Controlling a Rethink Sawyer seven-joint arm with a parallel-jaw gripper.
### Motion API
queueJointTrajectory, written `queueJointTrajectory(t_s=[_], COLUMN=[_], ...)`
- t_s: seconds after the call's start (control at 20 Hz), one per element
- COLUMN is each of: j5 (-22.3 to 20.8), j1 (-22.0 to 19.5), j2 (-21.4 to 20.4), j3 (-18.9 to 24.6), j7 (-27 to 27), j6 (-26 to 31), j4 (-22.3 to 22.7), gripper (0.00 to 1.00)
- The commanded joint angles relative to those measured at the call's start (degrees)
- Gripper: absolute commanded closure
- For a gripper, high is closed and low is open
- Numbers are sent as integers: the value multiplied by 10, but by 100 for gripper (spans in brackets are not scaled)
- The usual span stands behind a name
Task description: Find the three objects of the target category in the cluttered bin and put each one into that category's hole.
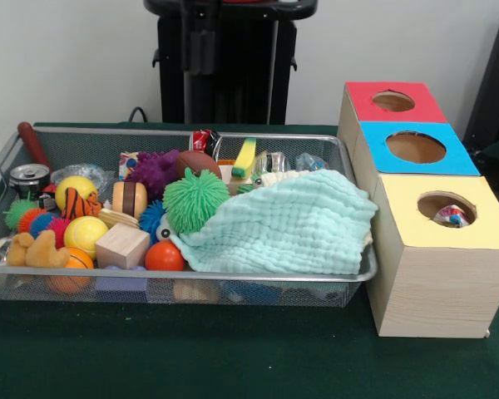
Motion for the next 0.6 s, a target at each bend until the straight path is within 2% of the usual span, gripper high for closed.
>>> queueJointTrajectory(t_s=[0.05, 0.25, 0.35, 0.5, 0.6], j5=[-77, -115, -127, -122, -125], j1=[-31, -16, -19, -42, -47], j2=[43, 62, 71, 88, 95], j3=[74, 60, 59, 81, 85], j7=[-194, -190, -190, -181, -170], j6=[48, 117, 119, 74, 70], j4=[81, 51, 47, 64, 69], gripper=[100, 100, 100, 100, 100])
